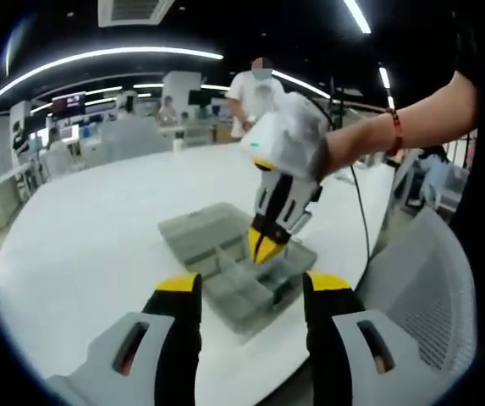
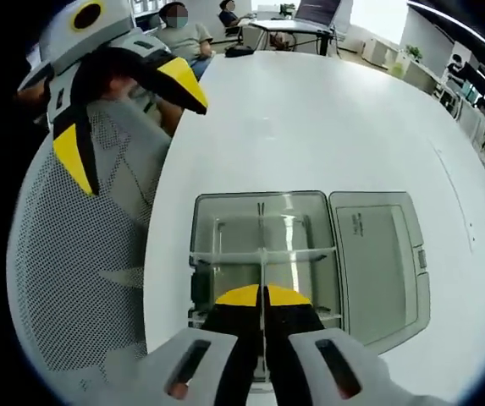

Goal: Insert the divider into the dual guide fixture by aligning both edges with the guide slots and pushing it downward to the bottom, including one-sided entry, uneven engagement, binding, and posture correction.

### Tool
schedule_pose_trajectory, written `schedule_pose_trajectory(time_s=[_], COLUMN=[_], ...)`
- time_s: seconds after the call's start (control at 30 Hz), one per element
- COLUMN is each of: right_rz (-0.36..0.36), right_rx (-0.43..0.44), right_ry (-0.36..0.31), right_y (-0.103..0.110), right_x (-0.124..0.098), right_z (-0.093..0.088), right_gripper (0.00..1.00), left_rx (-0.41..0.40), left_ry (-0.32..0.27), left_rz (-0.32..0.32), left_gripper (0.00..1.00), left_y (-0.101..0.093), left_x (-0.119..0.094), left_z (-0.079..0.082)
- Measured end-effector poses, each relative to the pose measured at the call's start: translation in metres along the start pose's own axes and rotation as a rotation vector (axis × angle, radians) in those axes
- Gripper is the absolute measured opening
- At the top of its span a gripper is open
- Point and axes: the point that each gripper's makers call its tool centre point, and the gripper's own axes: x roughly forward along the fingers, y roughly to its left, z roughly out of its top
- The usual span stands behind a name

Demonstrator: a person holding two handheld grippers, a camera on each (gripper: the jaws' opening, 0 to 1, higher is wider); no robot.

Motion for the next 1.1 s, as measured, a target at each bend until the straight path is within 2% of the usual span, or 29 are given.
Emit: schedule_pose_trajectory(time_s=[0.3, 0.57, 0.73, 0.97, 1.1], right_rz=[0.011, 0.011, -0.014, -0.056, -0.1], right_rx=[-0.006, 0.014, 0.024, 0.072, 0.094], right_ry=[0.046, 0.042, 0.05, -0.04, -0.071], right_y=[-0.004, -0.005, -0.005, -0.007, -0.013], right_x=[0.003, 0.002, 0.001, -0.005, -0.01], right_z=[-0.002, -0.004, -0.006, -0.001, 0.003], right_gripper=[0.0, 0.0, 0.0, 0.0, 0.06], left_rx=[0.001, -0.009, -0.048, -0.053, -0.054], left_ry=[0.018, 0.028, 0.052, 0.08, 0.119], left_rz=[0.0, 0.009, 0.05, 0.096, 0.118], left_gripper=[0.48, 0.47, 0.47, 0.47, 0.47], left_y=[0.002, 0.006, 0.015, 0.029, 0.039], left_x=[0.001, 0.002, 0.001, -0.004, -0.005], left_z=[-0.003, -0.004, -0.01, -0.015, -0.023])
